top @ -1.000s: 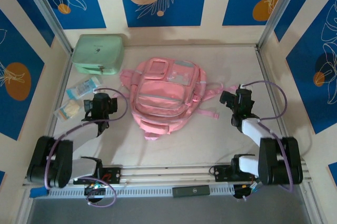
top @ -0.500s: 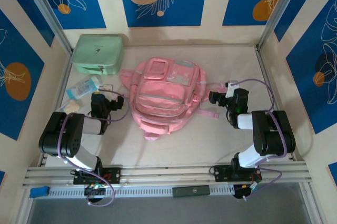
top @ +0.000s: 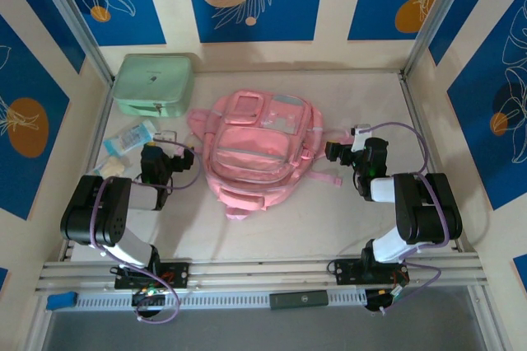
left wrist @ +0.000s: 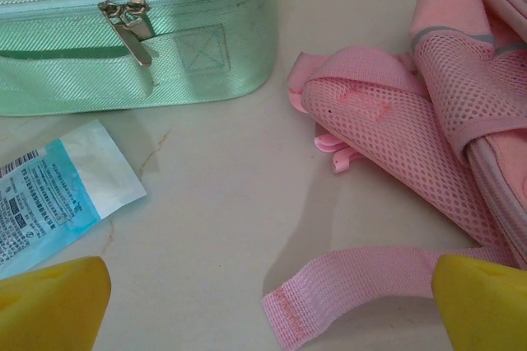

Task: Pack the student bag
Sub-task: Reset both arms

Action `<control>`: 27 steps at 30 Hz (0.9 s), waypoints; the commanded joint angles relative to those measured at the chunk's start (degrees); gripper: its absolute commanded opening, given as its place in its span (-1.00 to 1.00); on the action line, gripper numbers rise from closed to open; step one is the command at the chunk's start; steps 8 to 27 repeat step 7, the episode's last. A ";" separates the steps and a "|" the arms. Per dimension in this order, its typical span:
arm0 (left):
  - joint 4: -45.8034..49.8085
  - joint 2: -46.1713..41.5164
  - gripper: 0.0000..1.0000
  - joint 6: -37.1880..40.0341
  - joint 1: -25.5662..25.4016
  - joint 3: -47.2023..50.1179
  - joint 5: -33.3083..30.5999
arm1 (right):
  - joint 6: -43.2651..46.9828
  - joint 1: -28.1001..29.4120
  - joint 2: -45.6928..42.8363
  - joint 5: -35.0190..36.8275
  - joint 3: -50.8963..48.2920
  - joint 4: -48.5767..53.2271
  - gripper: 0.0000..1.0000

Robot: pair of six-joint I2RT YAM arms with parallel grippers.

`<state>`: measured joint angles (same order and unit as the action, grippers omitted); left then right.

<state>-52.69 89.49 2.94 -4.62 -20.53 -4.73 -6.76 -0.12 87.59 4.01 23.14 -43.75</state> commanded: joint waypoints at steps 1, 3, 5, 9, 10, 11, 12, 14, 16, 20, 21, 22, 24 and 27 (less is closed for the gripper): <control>-0.89 0.14 0.99 -0.17 0.51 -1.02 1.64 | 1.25 -0.24 -0.13 -1.15 1.36 -1.29 0.98; -0.90 0.15 0.99 -0.21 0.50 -1.08 1.59 | 1.15 -0.36 -0.14 -1.45 1.48 -1.15 0.98; -0.88 0.10 0.99 -0.22 0.49 -1.08 1.73 | 1.19 -0.36 -0.20 -1.46 1.39 -1.21 0.98; -1.01 0.16 0.99 -0.14 0.49 -1.04 1.83 | 1.23 -0.23 -0.48 -1.29 1.02 -1.75 0.98; -1.01 0.16 0.99 -0.14 0.49 -1.04 1.83 | 1.23 -0.23 -0.48 -1.29 1.02 -1.75 0.98; -1.01 0.16 0.99 -0.14 0.49 -1.04 1.83 | 1.23 -0.23 -0.48 -1.29 1.02 -1.75 0.98; -1.01 0.16 0.99 -0.14 0.49 -1.04 1.83 | 1.23 -0.23 -0.48 -1.29 1.02 -1.75 0.98; -1.01 0.16 0.99 -0.14 0.49 -1.04 1.83 | 1.23 -0.23 -0.48 -1.29 1.02 -1.75 0.98; -1.01 0.16 0.99 -0.14 0.49 -1.04 1.83 | 1.23 -0.23 -0.48 -1.29 1.02 -1.75 0.98; -1.01 0.16 0.99 -0.14 0.49 -1.04 1.83 | 1.23 -0.23 -0.48 -1.29 1.02 -1.75 0.98; -1.01 0.16 0.99 -0.14 0.49 -1.04 1.83 | 1.23 -0.23 -0.48 -1.29 1.02 -1.75 0.98; -1.01 0.16 0.99 -0.14 0.49 -1.04 1.83 | 1.23 -0.23 -0.48 -1.29 1.02 -1.75 0.98; -1.01 0.16 0.99 -0.14 0.49 -1.04 1.83 | 1.23 -0.23 -0.48 -1.29 1.02 -1.75 0.98; -1.01 0.16 0.99 -0.14 0.49 -1.04 1.83 | 1.23 -0.23 -0.48 -1.29 1.02 -1.75 0.98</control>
